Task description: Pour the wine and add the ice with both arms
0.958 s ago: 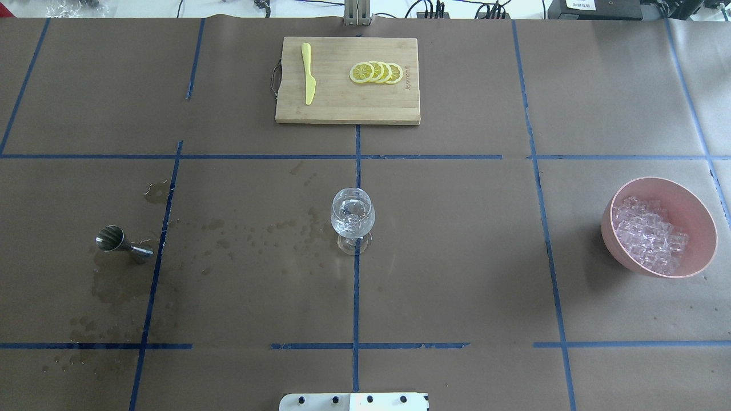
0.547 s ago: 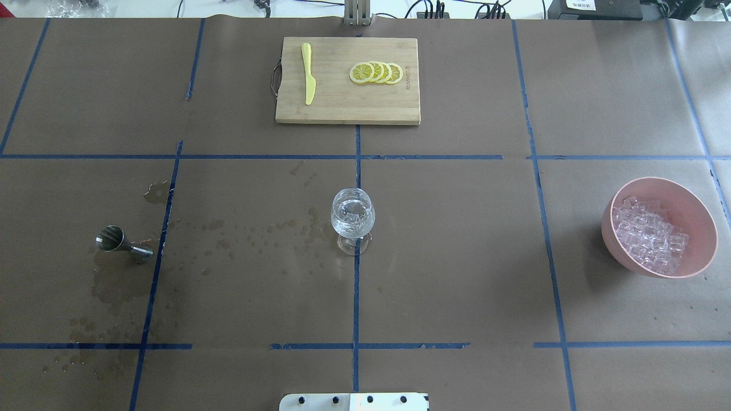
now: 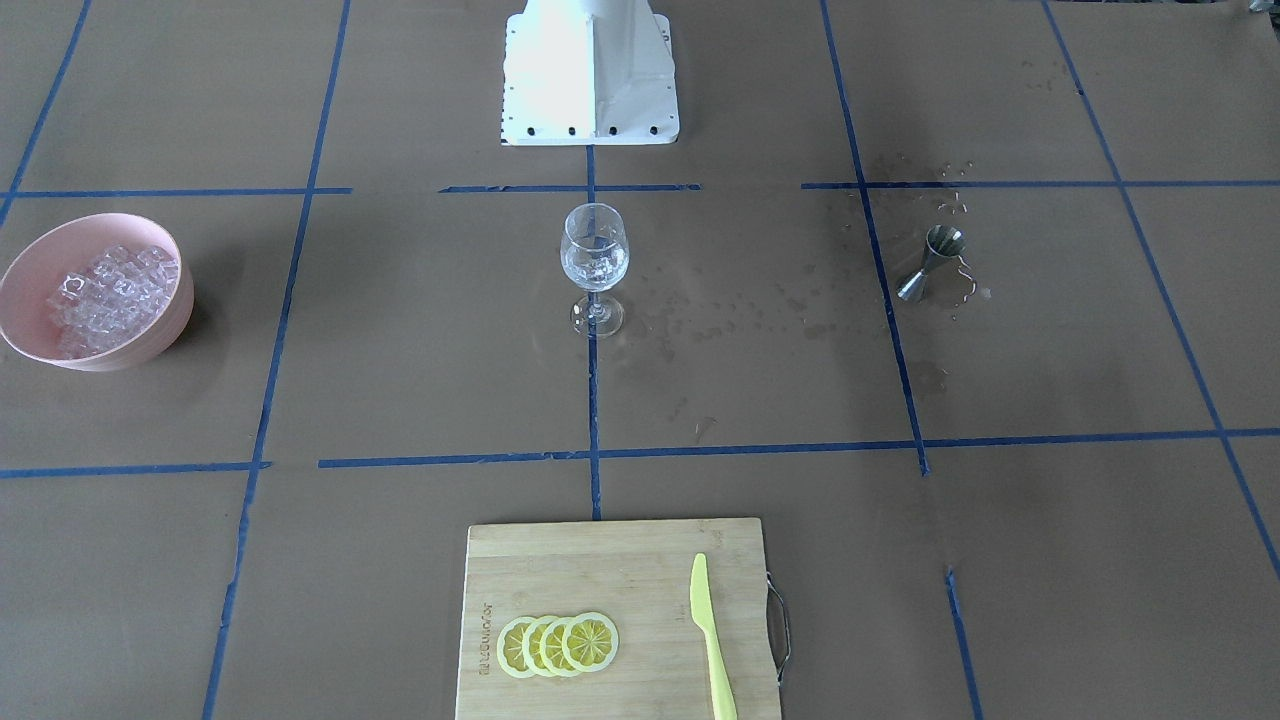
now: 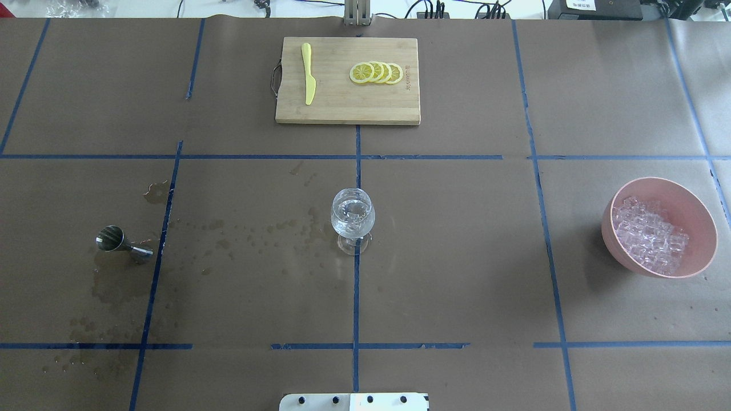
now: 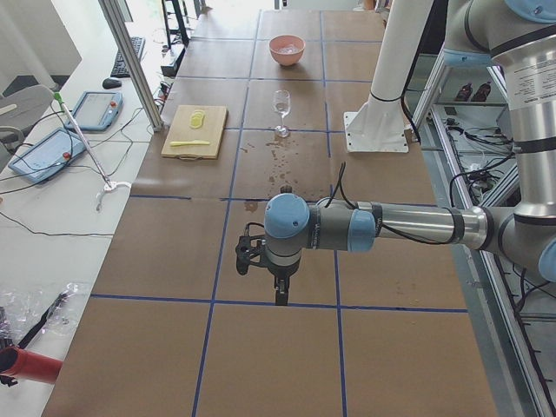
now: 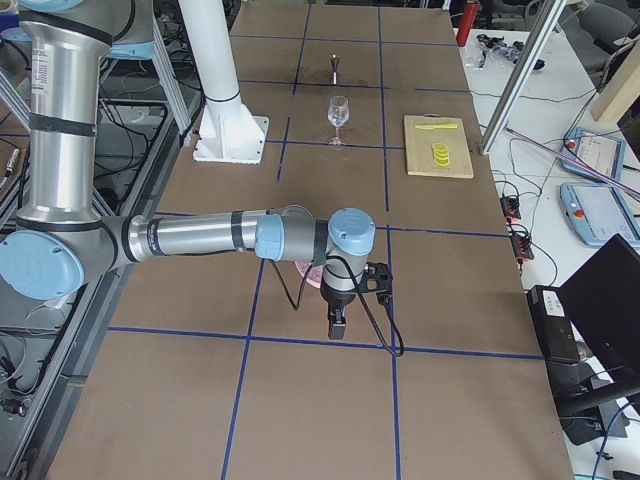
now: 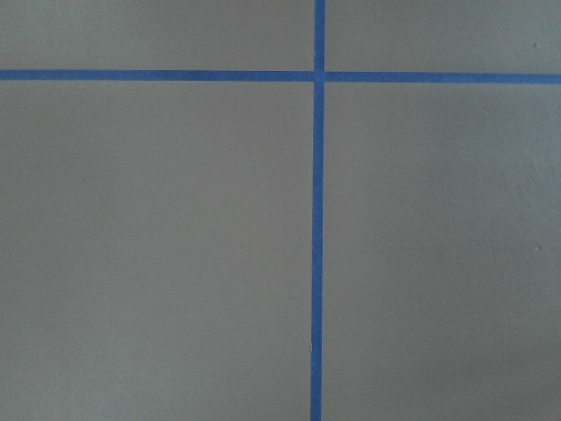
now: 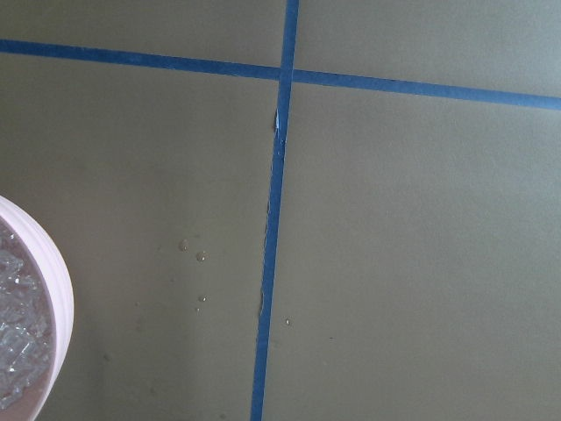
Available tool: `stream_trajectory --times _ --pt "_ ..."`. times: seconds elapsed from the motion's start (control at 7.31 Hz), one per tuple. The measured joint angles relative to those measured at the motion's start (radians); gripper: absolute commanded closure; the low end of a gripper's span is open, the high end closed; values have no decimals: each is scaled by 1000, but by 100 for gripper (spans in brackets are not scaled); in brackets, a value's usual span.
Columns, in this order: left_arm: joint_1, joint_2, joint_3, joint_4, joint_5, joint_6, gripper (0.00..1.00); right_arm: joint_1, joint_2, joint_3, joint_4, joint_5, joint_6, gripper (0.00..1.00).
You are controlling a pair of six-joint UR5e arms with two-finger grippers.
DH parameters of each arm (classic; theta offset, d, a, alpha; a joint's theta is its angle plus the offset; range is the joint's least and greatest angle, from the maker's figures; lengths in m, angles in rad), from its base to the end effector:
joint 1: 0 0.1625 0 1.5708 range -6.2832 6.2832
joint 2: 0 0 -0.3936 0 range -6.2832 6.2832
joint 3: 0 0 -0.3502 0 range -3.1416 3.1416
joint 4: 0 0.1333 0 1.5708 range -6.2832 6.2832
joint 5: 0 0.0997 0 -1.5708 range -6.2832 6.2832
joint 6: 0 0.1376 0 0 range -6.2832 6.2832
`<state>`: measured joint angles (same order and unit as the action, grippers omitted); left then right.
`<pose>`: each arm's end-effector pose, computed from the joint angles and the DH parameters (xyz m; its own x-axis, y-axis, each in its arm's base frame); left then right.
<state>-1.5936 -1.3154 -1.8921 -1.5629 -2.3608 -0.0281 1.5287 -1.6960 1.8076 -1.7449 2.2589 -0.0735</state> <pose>-0.0436 -0.3542 0.6112 0.7037 -0.0029 -0.7105 0.0425 0.9984 0.0380 0.0294 -0.3933 0.6263 0.7683 -0.0661 0.6367 0.0987 0.9950 -0.0158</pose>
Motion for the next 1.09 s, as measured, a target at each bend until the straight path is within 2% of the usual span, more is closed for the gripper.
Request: stream_trajectory --times 0.41,1.09 --pt "0 -5 -8 -1 0 0 0 1 -1 -39 17 10 0 0" --pt "0 -22 -15 -2 1 0 0 1 4 -34 21 23 0 0"
